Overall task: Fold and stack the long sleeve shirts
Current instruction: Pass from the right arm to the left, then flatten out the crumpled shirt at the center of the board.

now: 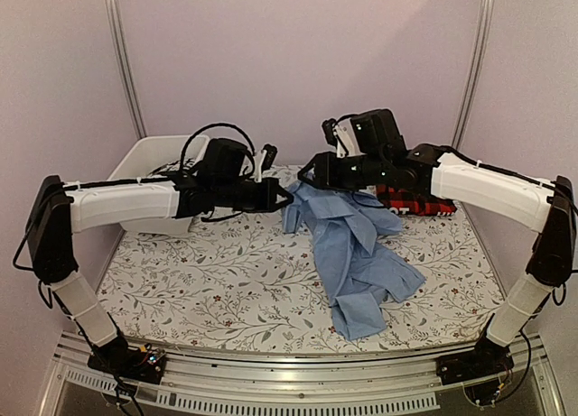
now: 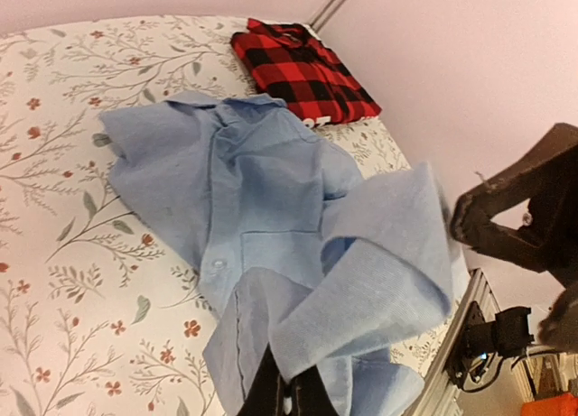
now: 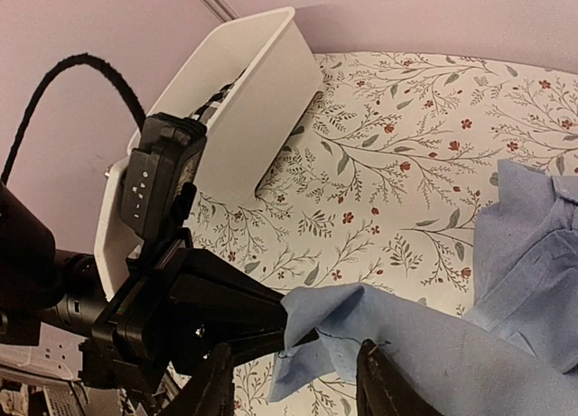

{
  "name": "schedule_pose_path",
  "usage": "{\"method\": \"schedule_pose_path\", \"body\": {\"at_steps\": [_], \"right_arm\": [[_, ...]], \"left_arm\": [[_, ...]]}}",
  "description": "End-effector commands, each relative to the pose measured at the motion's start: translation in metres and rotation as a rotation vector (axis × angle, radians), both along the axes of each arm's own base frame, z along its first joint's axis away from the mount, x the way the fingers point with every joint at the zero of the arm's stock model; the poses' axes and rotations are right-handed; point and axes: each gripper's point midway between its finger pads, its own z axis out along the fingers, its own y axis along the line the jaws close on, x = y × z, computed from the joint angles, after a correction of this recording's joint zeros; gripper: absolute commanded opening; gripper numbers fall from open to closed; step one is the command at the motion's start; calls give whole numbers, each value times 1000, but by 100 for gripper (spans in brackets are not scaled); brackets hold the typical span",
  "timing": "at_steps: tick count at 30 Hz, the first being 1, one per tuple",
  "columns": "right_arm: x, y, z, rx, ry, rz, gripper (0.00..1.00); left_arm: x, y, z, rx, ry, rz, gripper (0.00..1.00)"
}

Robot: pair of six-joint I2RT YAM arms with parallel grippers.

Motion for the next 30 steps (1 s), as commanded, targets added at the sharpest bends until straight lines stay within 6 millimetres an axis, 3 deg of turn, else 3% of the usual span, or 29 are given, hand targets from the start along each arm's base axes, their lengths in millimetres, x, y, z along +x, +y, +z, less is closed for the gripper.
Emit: {"method": "schedule_pose_path", "body": {"at_steps": [1, 4, 6, 11, 12, 18, 22, 30], "right_arm": [[5, -20, 30, -28, -102, -70, 56], [14, -46, 18, -81, -107, -130, 67], [23, -73, 10, -111, -105, -202, 71], [35, -138, -35, -197, -39, -346, 78], [36, -159, -52, -225, -12, -390, 81], [28, -190, -79, -266, 20, -468, 84], [19, -206, -108, -281, 91, -508, 84], [-5, -207, -188, -358, 259, -470, 80]], "left_arm": [[22, 59, 6, 49, 20, 189, 0], [27, 82, 15, 78, 10, 238, 0], [30, 97, 22, 98, -1, 269, 0], [37, 136, 35, 143, -11, 350, 0], [42, 157, 41, 162, -12, 394, 0], [60, 214, 62, 203, -18, 527, 0], [69, 246, 71, 230, -14, 592, 0], [78, 268, 76, 247, -3, 617, 0]]}}
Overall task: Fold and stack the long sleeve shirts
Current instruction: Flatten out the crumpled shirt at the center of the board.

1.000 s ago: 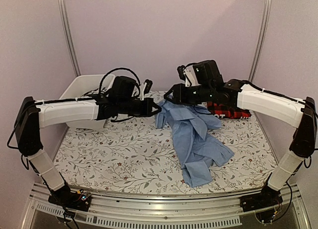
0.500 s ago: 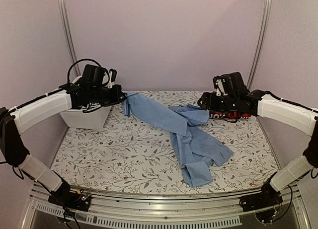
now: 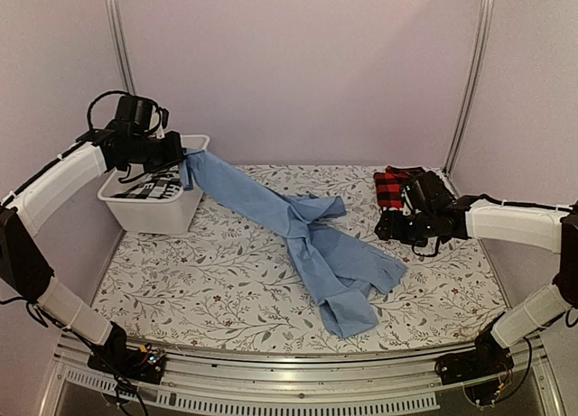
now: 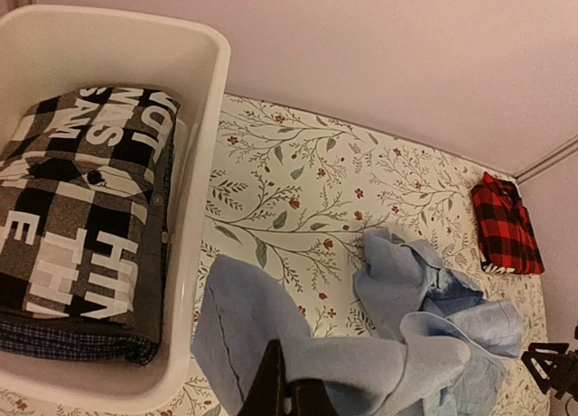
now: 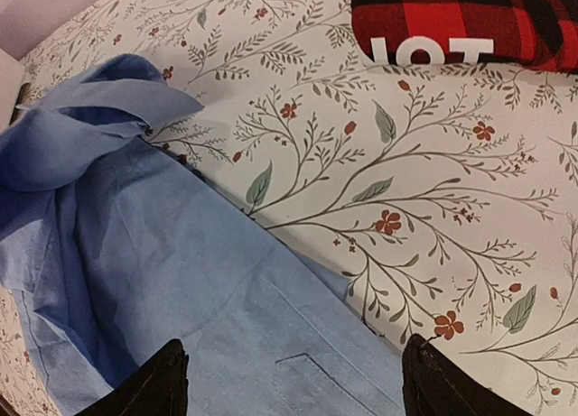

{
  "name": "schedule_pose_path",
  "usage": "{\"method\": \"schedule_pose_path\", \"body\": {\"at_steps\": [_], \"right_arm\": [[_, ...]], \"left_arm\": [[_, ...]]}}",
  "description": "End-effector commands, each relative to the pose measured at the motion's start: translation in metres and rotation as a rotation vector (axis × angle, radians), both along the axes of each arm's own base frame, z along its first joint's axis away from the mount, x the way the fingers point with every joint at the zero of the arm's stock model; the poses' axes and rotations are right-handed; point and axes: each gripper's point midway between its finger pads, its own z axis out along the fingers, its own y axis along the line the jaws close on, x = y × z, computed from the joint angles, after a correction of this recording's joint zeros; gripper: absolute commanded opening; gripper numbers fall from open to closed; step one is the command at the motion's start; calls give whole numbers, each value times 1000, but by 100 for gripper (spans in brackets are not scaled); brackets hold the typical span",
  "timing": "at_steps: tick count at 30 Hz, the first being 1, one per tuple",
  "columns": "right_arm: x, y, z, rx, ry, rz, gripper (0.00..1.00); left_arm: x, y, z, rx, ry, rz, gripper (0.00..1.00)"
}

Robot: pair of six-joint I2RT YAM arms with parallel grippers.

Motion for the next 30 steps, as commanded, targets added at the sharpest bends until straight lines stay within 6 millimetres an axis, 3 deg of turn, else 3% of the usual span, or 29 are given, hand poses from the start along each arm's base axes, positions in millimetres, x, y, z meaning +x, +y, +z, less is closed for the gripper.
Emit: {"method": "schedule_pose_path", "body": {"at_steps": [1, 9, 14, 20, 26, 30], "right_arm": [[-7, 2, -36, -9, 77, -8, 80], [-25, 25, -85, -179, 198, 37, 81], [-41, 19, -73, -246, 169, -4, 84], [-77, 18, -54, -238, 152, -21, 85], [-117, 26, -62, -264, 175, 8, 84], [-129, 22, -75, -318, 201, -4, 79]], "left_arm": [[2, 10, 9, 22, -3, -1, 0], [8, 6, 14, 11, -9, -27, 0], [8, 5, 15, 15, -10, -33, 0], [10, 5, 16, 11, -6, -41, 0], [14, 4, 17, 3, -5, -49, 0], [16, 3, 18, -3, -4, -54, 0]]}}
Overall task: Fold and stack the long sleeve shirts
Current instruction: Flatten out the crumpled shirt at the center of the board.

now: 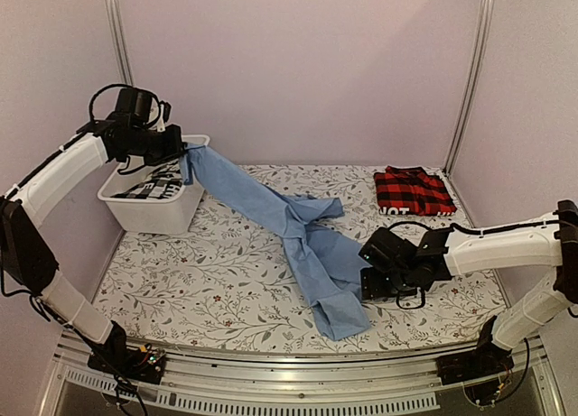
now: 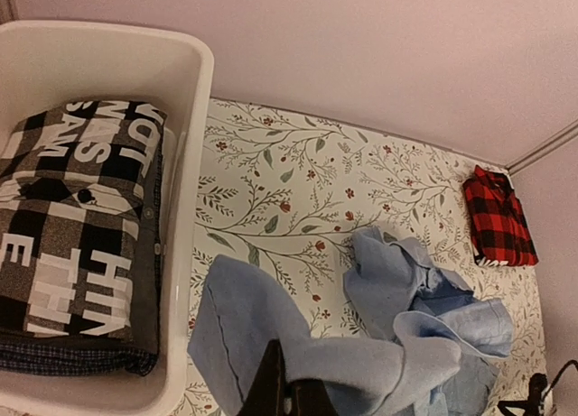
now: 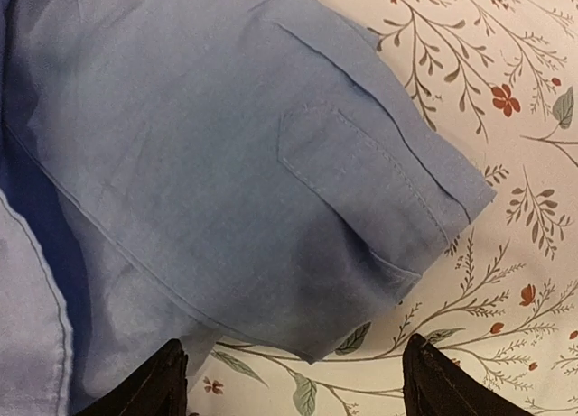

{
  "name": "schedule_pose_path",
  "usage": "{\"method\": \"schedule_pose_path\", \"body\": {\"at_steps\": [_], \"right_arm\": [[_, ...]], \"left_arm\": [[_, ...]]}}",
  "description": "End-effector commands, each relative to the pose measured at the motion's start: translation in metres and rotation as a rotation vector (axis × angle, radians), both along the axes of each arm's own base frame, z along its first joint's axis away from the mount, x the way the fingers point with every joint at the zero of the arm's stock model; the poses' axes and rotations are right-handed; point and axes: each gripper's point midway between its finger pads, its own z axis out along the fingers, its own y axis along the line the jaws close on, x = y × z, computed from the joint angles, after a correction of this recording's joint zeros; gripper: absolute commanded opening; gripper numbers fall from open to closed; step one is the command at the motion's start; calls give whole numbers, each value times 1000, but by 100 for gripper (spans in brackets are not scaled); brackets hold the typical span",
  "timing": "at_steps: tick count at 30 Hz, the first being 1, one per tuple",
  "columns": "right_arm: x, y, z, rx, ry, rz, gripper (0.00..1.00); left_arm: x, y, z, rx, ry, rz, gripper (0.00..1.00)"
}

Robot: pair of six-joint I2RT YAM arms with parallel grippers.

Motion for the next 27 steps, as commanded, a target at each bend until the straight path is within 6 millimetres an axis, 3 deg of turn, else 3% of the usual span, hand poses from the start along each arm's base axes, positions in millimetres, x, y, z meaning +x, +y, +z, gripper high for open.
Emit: {"method": "schedule_pose_path", "body": {"at_steps": [1, 4, 11, 14, 16, 18, 21, 23, 27], "right_arm": [[-11, -22, -17, -105, 20, -77, 78], [-5, -26, -21, -145, 1, -108, 76], [15, -15, -32, -213, -43, -126, 67], [24, -15, -31, -233, -85, -146, 60], [31, -14, -27, -242, -119, -158, 50], [38, -11, -18, -250, -153, -161, 29], [45, -16, -2, -291, -197, -174, 7], [52, -19, 18, -309, -240, -194, 0], [63, -32, 66, -346, -300, -247, 0]], "left_arm": [[6, 2, 8, -4, -15, -8, 0], [7, 2, 9, -5, -14, -8, 0], [7, 4, 11, 3, -16, -3, 0], [7, 4, 12, 3, -16, -4, 0], [8, 4, 11, 3, -15, -4, 0], [8, 4, 13, 5, -17, -5, 0], [9, 6, 16, 11, -24, -1, 0], [9, 8, 19, 15, -29, 2, 0], [10, 15, 27, 27, -43, 18, 0]]}}
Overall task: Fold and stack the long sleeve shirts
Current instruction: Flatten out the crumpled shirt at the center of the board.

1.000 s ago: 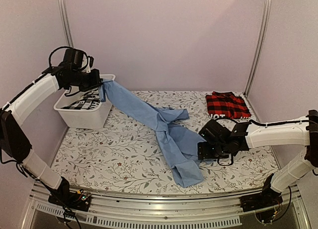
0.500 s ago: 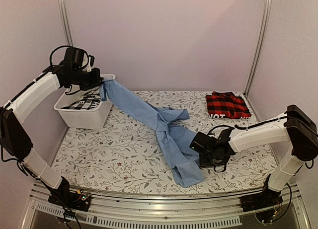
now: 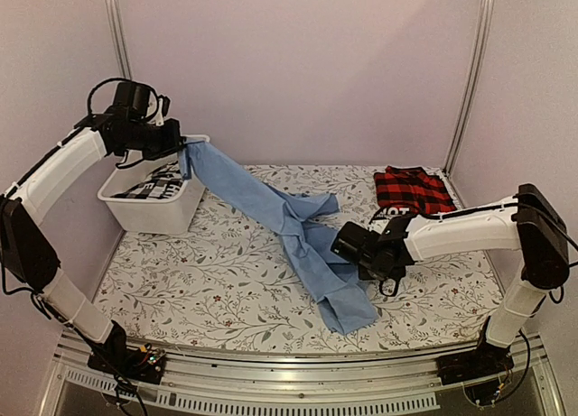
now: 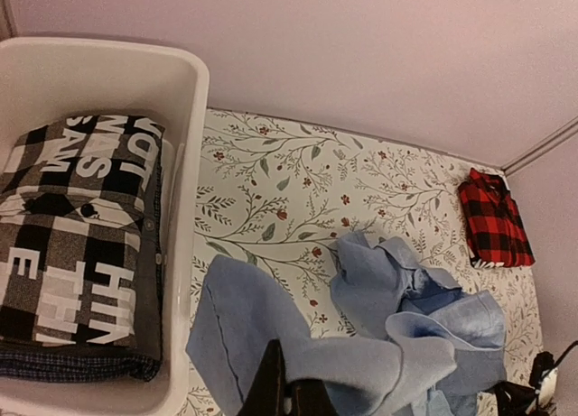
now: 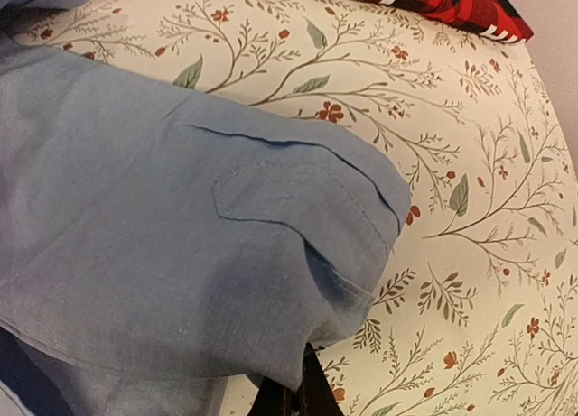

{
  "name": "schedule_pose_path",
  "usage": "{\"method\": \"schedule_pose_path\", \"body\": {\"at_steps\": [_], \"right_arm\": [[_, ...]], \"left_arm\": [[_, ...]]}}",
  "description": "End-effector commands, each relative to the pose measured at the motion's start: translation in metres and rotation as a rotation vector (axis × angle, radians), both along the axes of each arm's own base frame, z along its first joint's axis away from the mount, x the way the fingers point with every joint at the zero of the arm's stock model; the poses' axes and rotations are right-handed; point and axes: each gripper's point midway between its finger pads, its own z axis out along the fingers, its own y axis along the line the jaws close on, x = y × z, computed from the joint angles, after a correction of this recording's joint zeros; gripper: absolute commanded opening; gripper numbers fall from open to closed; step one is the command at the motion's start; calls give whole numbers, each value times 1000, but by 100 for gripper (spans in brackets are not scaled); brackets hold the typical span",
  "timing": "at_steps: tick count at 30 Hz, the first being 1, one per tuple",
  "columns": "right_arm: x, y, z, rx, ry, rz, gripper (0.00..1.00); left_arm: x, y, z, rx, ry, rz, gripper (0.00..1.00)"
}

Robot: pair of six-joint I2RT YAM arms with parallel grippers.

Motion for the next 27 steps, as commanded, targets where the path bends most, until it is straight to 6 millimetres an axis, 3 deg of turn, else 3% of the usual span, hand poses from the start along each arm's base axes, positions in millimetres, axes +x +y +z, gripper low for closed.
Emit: {"method": "schedule_pose_path", "body": {"at_steps": [1, 11, 15, 21, 27], "right_arm": [[17, -22, 70, -71, -140, -68, 0], [43, -45, 243, -4, -404, -100, 0], [64, -65, 292, 23, -492, -125, 0], [103, -106, 338, 26, -577, -160, 0], [127, -144, 350, -13, -597, -232, 0]], "left_arm": [[6, 16, 16, 24, -36, 36, 0], [5, 53, 36, 31, -73, 111, 0], [8, 69, 44, 38, -86, 149, 0], [19, 98, 54, 25, -91, 214, 0], [33, 116, 61, 33, -86, 251, 0]]}}
